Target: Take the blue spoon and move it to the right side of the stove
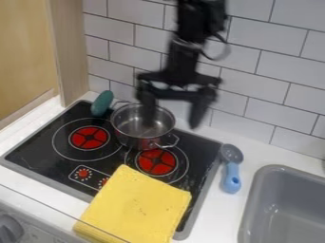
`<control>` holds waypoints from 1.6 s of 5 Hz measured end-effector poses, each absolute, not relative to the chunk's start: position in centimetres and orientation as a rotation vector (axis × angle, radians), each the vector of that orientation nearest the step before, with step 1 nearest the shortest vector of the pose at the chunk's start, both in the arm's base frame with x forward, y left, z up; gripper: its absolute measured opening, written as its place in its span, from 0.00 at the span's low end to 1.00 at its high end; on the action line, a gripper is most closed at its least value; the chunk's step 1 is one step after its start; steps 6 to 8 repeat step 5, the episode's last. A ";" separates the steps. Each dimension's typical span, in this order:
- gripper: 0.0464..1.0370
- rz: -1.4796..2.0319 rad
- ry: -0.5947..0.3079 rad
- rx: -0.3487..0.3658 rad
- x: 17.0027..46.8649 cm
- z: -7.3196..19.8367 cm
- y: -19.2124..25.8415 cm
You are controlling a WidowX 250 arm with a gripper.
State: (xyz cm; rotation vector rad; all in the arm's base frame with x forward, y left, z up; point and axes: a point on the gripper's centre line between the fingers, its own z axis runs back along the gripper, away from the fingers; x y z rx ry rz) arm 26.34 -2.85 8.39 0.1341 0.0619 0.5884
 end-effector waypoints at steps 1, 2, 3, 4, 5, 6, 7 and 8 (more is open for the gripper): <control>0.96 0.680 0.096 0.139 23.9 8.9 1.2; 0.96 0.752 0.157 0.164 21.8 7.9 5.3; 0.96 0.738 0.142 0.177 21.3 7.4 7.5; 0.96 0.613 0.152 0.155 20.2 6.8 9.8; 0.96 0.450 0.165 0.120 19.7 5.4 12.3; 0.96 0.450 0.165 0.120 19.7 5.4 12.3; 0.96 0.450 0.165 0.120 19.7 5.4 12.3; 0.96 0.450 0.165 0.120 19.7 5.4 12.3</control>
